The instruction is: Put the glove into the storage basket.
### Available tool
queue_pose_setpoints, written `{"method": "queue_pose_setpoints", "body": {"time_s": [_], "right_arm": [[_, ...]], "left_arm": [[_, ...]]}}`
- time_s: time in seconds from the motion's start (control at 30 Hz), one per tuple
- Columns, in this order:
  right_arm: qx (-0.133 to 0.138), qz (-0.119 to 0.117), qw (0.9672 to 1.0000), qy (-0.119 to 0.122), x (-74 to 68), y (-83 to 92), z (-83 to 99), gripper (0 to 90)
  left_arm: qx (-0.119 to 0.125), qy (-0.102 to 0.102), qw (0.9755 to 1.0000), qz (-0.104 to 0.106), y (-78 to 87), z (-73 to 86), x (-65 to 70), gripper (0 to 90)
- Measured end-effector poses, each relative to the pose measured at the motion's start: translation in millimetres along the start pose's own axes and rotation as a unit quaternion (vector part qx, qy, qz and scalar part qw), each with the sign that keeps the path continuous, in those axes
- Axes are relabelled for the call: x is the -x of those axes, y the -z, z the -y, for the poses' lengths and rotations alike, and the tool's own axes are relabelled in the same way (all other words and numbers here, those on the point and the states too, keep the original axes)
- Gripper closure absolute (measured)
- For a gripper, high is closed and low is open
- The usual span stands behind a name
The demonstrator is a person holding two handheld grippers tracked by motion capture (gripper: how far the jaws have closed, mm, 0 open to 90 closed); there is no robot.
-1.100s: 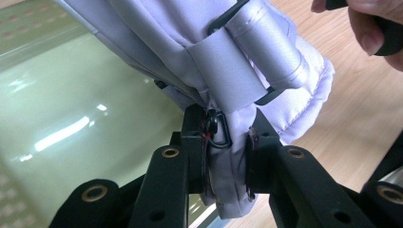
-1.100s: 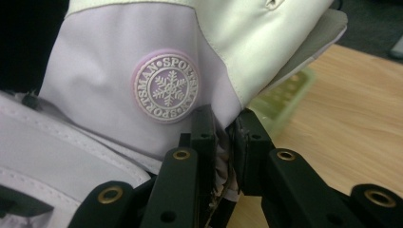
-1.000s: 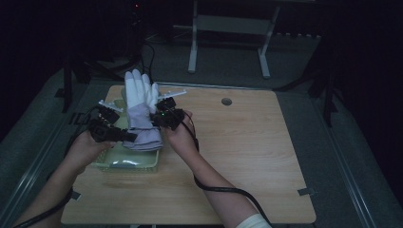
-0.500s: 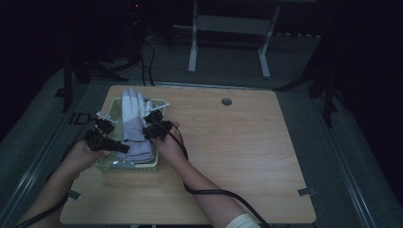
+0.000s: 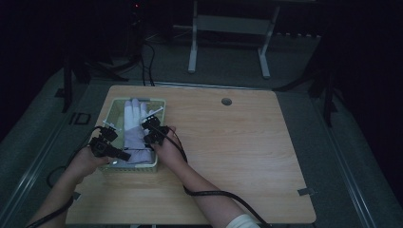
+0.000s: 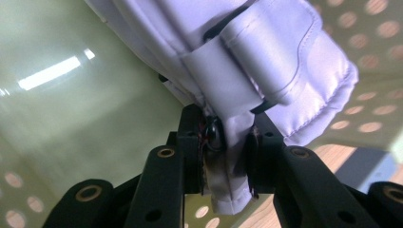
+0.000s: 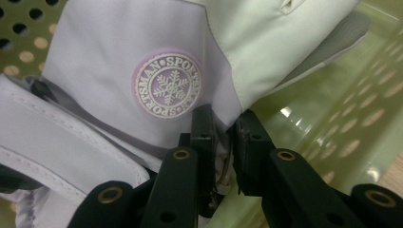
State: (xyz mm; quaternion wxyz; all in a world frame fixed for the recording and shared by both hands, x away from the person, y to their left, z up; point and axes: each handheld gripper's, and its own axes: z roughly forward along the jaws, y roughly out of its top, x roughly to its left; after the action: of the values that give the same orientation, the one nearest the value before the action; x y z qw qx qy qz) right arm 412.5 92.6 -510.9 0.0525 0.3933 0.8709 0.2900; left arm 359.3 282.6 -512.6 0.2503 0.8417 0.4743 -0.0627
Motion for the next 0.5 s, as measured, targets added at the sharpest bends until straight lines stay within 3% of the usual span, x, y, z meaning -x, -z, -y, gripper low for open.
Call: {"method": "queue_pose_setpoints", "body": {"time_s": [0.17, 0.3, 0.37, 0.5], "right_arm": [[-0.023, 0.006, 0.9997, 0.011, -3.0, -1.7, -4.1, 74.8], [-0.025, 0.014, 0.9993, 0.026, -5.2, -2.7, -5.8, 66.7], [-0.024, 0.017, 0.9990, 0.032, -6.6, -3.0, -7.2, 58.7], [0.002, 0.023, 0.9989, 0.041, -8.0, 2.5, -10.4, 40.0]], "left_arm": [[-0.003, 0.007, 1.0000, 0.004, -2.4, 2.2, -2.7, 68.4], [-0.009, 0.009, 0.9998, -0.013, -2.8, 2.7, -1.8, 61.5], [0.003, 0.001, 0.9992, -0.039, 1.3, 2.7, 2.0, 56.5], [0.033, 0.000, 0.9982, -0.050, 12.3, 3.3, 5.1, 42.1]]}}
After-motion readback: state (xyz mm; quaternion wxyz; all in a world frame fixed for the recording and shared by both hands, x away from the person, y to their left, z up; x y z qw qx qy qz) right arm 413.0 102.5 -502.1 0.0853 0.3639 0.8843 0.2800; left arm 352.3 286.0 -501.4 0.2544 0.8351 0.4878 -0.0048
